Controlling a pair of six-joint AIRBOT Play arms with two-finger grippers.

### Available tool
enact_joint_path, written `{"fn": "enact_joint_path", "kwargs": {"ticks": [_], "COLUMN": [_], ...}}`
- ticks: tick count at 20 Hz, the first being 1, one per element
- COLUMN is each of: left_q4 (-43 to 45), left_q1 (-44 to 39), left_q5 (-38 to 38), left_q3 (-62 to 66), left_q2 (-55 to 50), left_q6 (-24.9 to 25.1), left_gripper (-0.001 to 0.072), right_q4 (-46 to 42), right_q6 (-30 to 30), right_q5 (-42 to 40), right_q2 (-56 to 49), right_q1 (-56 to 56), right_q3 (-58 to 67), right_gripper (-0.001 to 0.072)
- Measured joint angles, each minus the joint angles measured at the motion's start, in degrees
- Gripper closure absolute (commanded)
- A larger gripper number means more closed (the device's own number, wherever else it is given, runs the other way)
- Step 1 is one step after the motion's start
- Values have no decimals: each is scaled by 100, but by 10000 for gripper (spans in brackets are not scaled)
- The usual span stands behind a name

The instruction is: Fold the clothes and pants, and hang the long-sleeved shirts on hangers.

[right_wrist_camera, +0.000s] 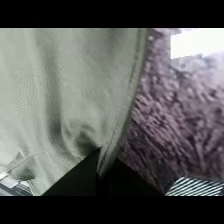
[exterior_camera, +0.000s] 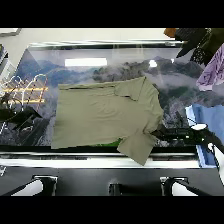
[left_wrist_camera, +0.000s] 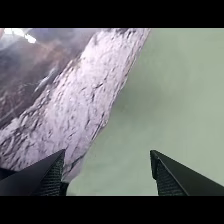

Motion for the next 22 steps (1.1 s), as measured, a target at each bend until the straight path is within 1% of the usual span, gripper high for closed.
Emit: {"fn": "enact_joint_path", "kwargs": {"ticks": [6, 12, 16, 19, 22], "left_q4": [-153, -424, -837, -1099, -1235], "left_q1": [507, 802, 844, 852, 855], "left_q5": [-55, 107, 380, 498, 634], "left_q3": [-1357, -2514, -3001, -3211, -3322], "left_q2": [723, 966, 994, 1008, 1003], "left_q6": [251, 621, 859, 929, 955], "left_gripper": [100, 101, 101, 102, 120], "right_q4": [-236, -96, -63, -59, -55], "right_q6": [188, 319, 372, 378, 382], "right_q5": [-17, 463, 636, 723, 809], "right_q2": [470, 868, 1027, 1141, 1200], "right_q1": [103, 114, 114, 114, 114], "right_q3": [-28, -17, -17, -17, -17], "right_gripper": [684, 684, 684, 684, 684]}}
